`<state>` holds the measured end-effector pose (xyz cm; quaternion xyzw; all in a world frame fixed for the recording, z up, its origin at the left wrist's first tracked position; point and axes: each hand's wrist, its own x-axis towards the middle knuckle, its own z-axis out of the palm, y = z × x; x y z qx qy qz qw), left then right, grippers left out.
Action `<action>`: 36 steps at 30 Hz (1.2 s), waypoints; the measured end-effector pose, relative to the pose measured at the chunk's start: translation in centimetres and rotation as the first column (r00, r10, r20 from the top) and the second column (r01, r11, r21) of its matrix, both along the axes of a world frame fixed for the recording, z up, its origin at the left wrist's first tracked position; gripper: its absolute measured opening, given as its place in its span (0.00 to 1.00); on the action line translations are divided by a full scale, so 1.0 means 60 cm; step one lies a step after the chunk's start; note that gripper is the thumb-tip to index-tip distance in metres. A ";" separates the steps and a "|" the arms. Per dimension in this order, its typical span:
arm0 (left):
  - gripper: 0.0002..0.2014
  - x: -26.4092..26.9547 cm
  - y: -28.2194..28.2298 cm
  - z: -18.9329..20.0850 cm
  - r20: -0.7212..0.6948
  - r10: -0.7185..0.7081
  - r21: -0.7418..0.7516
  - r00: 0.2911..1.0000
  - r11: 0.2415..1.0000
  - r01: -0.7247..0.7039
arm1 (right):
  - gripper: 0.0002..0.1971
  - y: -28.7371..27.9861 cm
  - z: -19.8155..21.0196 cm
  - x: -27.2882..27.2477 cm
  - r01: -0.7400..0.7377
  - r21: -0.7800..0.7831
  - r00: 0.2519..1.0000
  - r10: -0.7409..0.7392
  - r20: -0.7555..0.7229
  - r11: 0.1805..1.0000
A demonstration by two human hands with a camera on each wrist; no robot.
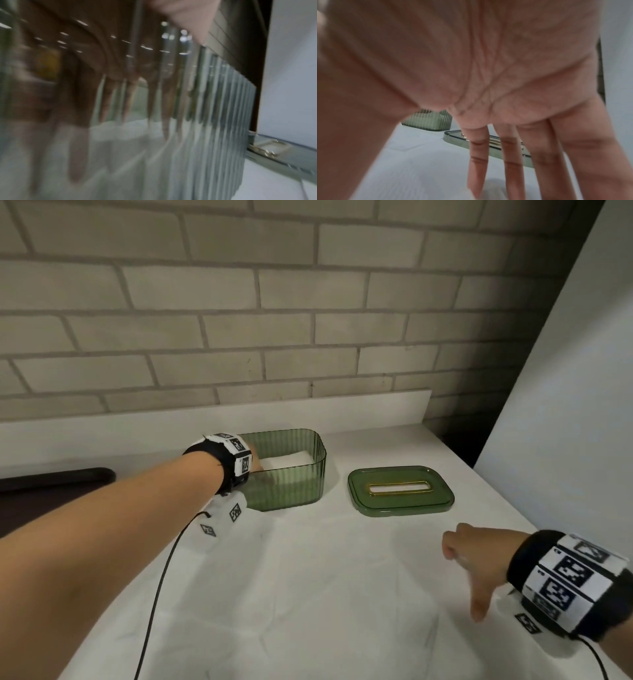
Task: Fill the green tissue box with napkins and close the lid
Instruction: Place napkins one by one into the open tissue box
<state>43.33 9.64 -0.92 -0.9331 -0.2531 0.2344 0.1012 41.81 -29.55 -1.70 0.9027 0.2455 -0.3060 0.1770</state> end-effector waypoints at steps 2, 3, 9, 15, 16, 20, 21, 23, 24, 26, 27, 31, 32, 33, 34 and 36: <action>0.22 -0.005 -0.018 0.009 0.113 -0.020 -0.088 0.993 0.996 0.030 | 0.43 -0.007 -0.006 -0.008 0.015 0.016 1.000 -0.015 0.002 1.000; 0.24 -0.015 -0.042 0.024 0.162 -0.041 -0.130 0.986 0.990 0.062 | 0.42 -0.010 -0.009 -0.011 0.021 0.024 1.000 -0.021 0.006 0.999; 0.30 -0.006 -0.109 0.027 0.226 -0.038 -0.326 0.973 0.939 0.113 | 0.44 -0.020 -0.019 -0.018 0.105 0.089 0.993 -0.110 0.045 0.990; 0.31 -0.013 -0.125 0.036 0.308 -0.086 -0.359 0.948 0.912 0.199 | 0.40 -0.035 -0.027 -0.032 0.202 0.244 0.971 -0.226 0.075 0.948; 0.32 -0.018 -0.127 0.042 0.341 -0.093 -0.360 0.935 0.906 0.222 | 0.42 -0.040 -0.028 -0.035 0.212 0.273 0.965 -0.245 0.092 0.938; 0.28 -0.069 -0.135 0.073 0.591 -0.175 -0.286 0.787 0.867 0.408 | 0.35 -0.068 -0.032 -0.045 0.263 0.390 0.937 -0.330 0.114 0.882; 0.26 -0.090 -0.133 0.076 0.643 -0.151 -0.319 0.751 0.838 0.442 | 0.32 -0.075 -0.033 -0.048 0.270 0.418 0.933 -0.343 0.108 0.867; 0.28 -0.147 -0.134 0.082 0.685 -0.070 -0.437 0.725 0.757 0.486 | 0.24 -0.087 -0.031 -0.052 0.250 0.447 0.937 -0.331 0.111 0.859; 0.30 -0.180 -0.136 0.084 0.685 -0.032 -0.490 0.727 0.719 0.493 | 0.19 -0.092 -0.027 -0.054 0.224 0.451 0.944 -0.307 0.121 0.864; 0.30 -0.238 -0.136 0.080 0.667 0.024 -0.576 0.744 0.650 0.496 | 0.16 -0.100 -0.013 -0.056 0.170 0.446 0.955 -0.259 0.146 0.879; 0.28 -0.265 -0.137 0.075 0.655 0.039 -0.606 0.755 0.624 0.493 | 0.18 -0.103 -0.003 -0.056 0.150 0.443 0.959 -0.239 0.154 0.884; 0.06 -0.348 -0.129 0.035 0.592 0.112 -0.661 0.798 0.635 0.401 | 0.19 -0.103 0.062 -0.060 0.084 0.547 0.951 -0.232 0.206 0.833; 0.04 -0.362 -0.127 0.022 0.561 0.117 -0.676 0.819 0.636 0.372 | 0.17 -0.099 0.082 -0.063 0.082 0.599 0.951 -0.243 0.193 0.797; 0.04 -0.374 -0.124 0.009 0.529 0.111 -0.684 0.841 0.642 0.346 | 0.13 -0.092 0.103 -0.067 0.094 0.665 0.953 -0.261 0.156 0.740; 0.03 -0.383 -0.123 -0.005 0.497 0.096 -0.686 0.862 0.652 0.322 | 0.08 -0.083 0.121 -0.069 0.110 0.736 0.953 -0.280 0.112 0.668; 0.04 -0.395 -0.126 -0.027 0.443 0.059 -0.669 0.894 0.686 0.286 | 0.02 -0.059 0.148 -0.067 0.159 0.846 0.949 -0.316 0.012 0.509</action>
